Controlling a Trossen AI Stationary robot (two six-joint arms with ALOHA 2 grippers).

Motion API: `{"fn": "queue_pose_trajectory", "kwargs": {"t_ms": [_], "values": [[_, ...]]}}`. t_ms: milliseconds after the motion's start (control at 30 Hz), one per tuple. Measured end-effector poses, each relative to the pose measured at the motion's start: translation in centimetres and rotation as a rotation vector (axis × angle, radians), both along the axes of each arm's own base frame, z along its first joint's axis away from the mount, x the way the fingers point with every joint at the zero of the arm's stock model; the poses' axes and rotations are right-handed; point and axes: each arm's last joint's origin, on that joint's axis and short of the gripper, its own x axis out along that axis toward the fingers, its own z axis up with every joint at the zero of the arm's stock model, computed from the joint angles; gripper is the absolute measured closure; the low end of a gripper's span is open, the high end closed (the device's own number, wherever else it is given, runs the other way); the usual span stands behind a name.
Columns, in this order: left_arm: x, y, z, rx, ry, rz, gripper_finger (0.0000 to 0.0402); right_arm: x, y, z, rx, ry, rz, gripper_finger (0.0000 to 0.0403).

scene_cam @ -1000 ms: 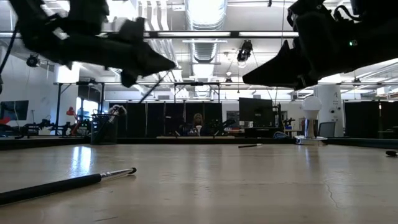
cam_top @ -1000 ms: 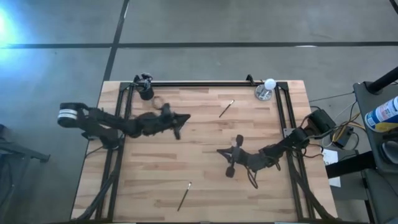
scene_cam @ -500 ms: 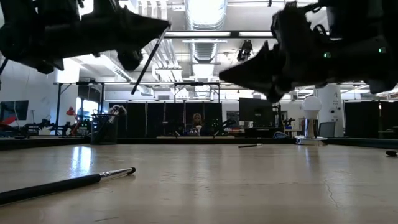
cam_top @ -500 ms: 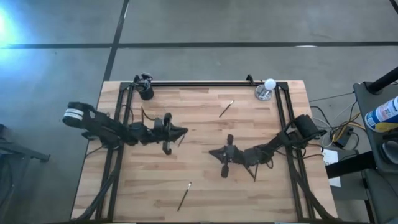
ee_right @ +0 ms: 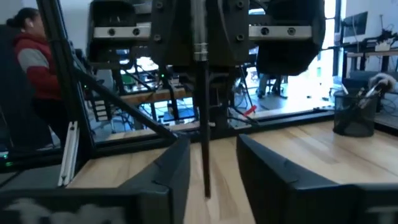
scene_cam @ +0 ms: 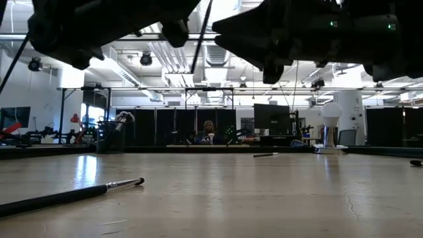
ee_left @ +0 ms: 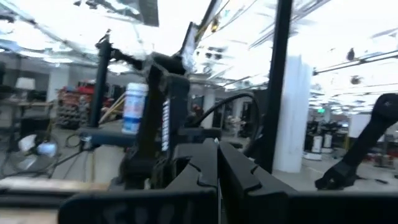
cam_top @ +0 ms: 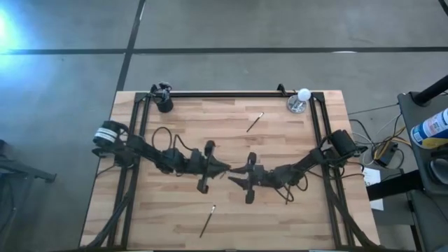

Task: Pick & Place Makeup Supplies
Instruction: Put the makeup brush into the makeup holder

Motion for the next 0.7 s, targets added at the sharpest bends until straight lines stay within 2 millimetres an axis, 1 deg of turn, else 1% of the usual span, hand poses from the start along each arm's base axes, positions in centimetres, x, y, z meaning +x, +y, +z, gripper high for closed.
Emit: {"fn": "queue_pose_trajectory", "kwargs": {"t_ms": [100, 167, 233, 300, 367, 433, 500, 600, 700], "values": [[0.9, -0.3, 0.1, 0.007, -0.009, -0.021, 0.0401, 0.4, 0.1, 0.4, -0.012, -0.013, -0.007, 0.0252], [1.2, -0.3, 0.1, 0.013, -0.012, -0.021, 0.0401, 0.6, 0.2, 0.6, -0.031, -0.013, -0.008, 0.0240], [1.3, -0.4, 0.2, 0.021, -0.019, -0.016, 0.0402, 0.9, 0.4, 0.7, -0.048, -0.002, -0.005, 0.0236], [1.3, -0.4, 0.4, 0.020, -0.027, -0.016, 0.0402, 1.2, 0.5, 0.7, -0.065, 0.015, -0.005, 0.0240], [1.3, -0.4, 0.4, 0.026, -0.029, -0.013, 0.0402, 1.5, 0.6, 0.8, -0.070, 0.028, -0.005, 0.0254], [1.2, -0.4, 0.6, 0.028, -0.034, -0.012, 0.0402, 1.8, 0.7, 1.0, -0.075, 0.030, -0.013, 0.0278], [1.2, -0.4, 0.6, 0.027, -0.034, -0.014, 0.0402, 2.0, 0.8, 1.2, -0.091, 0.024, -0.019, 0.0312], [1.1, -0.4, 0.4, 0.030, -0.024, -0.016, 0.0401, 2.0, 0.9, 1.3, -0.098, 0.022, -0.019, 0.0375], [0.8, -0.2, 0.3, 0.014, 0.013, -0.002, 0.0391, 1.8, 0.9, 1.0, -0.100, 0.046, -0.054, 0.0385]]}}
